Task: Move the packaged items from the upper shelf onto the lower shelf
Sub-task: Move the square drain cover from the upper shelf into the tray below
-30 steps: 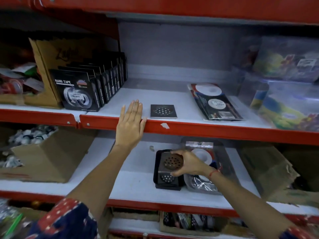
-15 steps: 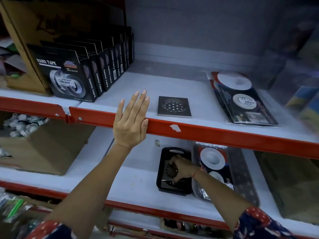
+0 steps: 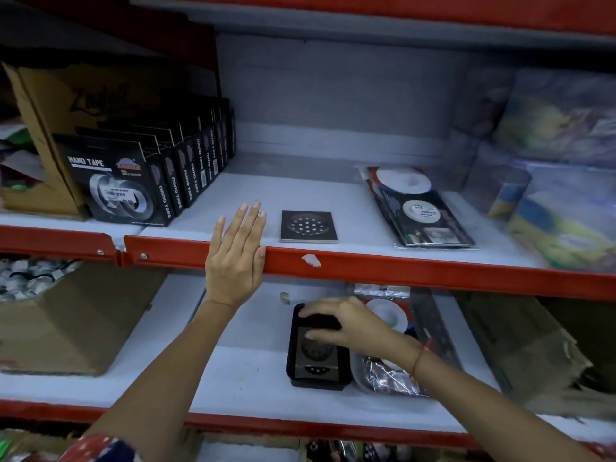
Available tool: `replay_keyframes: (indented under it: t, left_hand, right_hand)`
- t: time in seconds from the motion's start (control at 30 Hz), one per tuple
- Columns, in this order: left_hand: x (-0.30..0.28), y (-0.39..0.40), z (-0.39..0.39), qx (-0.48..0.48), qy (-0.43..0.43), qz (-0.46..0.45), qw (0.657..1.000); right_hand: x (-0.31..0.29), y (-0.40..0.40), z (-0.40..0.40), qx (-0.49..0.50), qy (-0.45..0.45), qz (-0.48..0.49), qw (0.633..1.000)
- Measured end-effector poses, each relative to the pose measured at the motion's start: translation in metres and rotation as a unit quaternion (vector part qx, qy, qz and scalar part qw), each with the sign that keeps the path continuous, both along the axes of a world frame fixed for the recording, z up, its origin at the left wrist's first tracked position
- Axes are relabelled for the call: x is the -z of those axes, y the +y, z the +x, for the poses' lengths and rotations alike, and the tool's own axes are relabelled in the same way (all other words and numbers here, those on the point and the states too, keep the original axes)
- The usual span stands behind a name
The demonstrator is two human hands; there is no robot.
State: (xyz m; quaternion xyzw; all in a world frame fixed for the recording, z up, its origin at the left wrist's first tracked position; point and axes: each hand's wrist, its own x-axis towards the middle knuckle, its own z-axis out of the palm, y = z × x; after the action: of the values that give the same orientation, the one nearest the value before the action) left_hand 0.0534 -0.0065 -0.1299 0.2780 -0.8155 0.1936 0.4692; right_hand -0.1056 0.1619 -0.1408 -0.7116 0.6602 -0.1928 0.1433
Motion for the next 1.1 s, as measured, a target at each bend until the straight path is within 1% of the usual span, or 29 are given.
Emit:
replay_keyframes:
  t: [0.07, 0.13, 0.2, 0.23, 0.3, 0.33, 0.4, 0.43, 0.47, 0.5, 0.53, 0.6, 0.67, 0.73, 0.8, 0.97, 1.1]
  left_hand:
    - [-0.002, 0.005, 0.0, 0.003, 0.002, 0.018, 1.0]
    - [-0.003, 0.007, 0.002, 0.004, 0.003, 0.033, 0.999]
    - [-0.005, 0.009, 0.003, 0.004, 0.0, 0.041, 0.999]
    - [-0.006, 0.009, 0.002, 0.005, -0.002, 0.043, 0.999]
    - [-0.007, 0.008, 0.002, 0.006, -0.005, 0.045, 0.999]
    - [-0.006, 0.007, 0.002, 0.007, -0.006, 0.046, 0.999]
    - [-0.006, 0.005, 0.002, 0.005, -0.01, 0.044, 0.999]
    - [-0.006, 0.004, 0.002, 0.005, -0.013, 0.042, 0.999]
    - [-0.006, 0.003, 0.002, 0.004, -0.016, 0.038, 0.999]
    - [-0.006, 0.002, 0.002, 0.002, -0.018, 0.036, 0.999]
    - [-0.006, 0.002, 0.002, 0.001, -0.018, 0.034, 0.999]
    - [-0.006, 0.001, 0.002, -0.001, -0.018, 0.03, 0.999]
    - [-0.006, 0.001, 0.002, -0.003, -0.019, 0.029, 0.999]
    - [-0.006, 0.001, 0.001, -0.003, -0.021, 0.028, 0.999]
    - [-0.006, 0.002, 0.002, 0.002, -0.021, 0.03, 0.999]
    - [-0.009, 0.008, 0.004, 0.001, -0.023, 0.047, 0.999]
    - [-0.01, 0.013, 0.006, 0.003, -0.037, 0.063, 0.997]
  right_hand:
    - [-0.037, 0.008, 0.007, -0.002, -0.053, -0.089, 0.995]
    - [-0.067, 0.005, 0.007, 0.008, -0.118, -0.163, 0.98]
    - [-0.09, -0.007, 0.002, 0.028, -0.155, -0.206, 0.966]
    - [-0.099, -0.017, -0.004, 0.041, -0.153, -0.218, 0.963]
    - [-0.111, -0.039, -0.017, 0.055, -0.137, -0.197, 0.969]
    - [-0.115, -0.05, -0.025, 0.059, -0.103, -0.166, 0.979]
    - [-0.12, -0.073, -0.04, 0.058, 0.017, -0.066, 0.996]
    - [-0.12, -0.081, -0.047, 0.055, 0.049, -0.002, 0.997]
    - [-0.121, -0.088, -0.052, 0.054, 0.046, 0.06, 0.996]
    - [-0.121, -0.093, -0.057, 0.053, 0.024, 0.112, 0.992]
    - [-0.12, -0.097, -0.06, 0.053, 0.003, 0.141, 0.989]
    - [-0.119, -0.1, -0.063, 0.058, -0.012, 0.139, 0.989]
    - [-0.118, -0.097, -0.064, 0.076, -0.029, 0.098, 0.992]
    - [-0.12, -0.087, -0.059, 0.096, -0.079, 0.051, 0.991]
    - [-0.124, -0.069, -0.049, 0.089, -0.132, 0.014, 0.987]
    - [-0.129, -0.004, -0.024, 0.059, -0.163, -0.033, 0.984]
    - [-0.115, 0.033, -0.007, 0.037, -0.185, -0.033, 0.981]
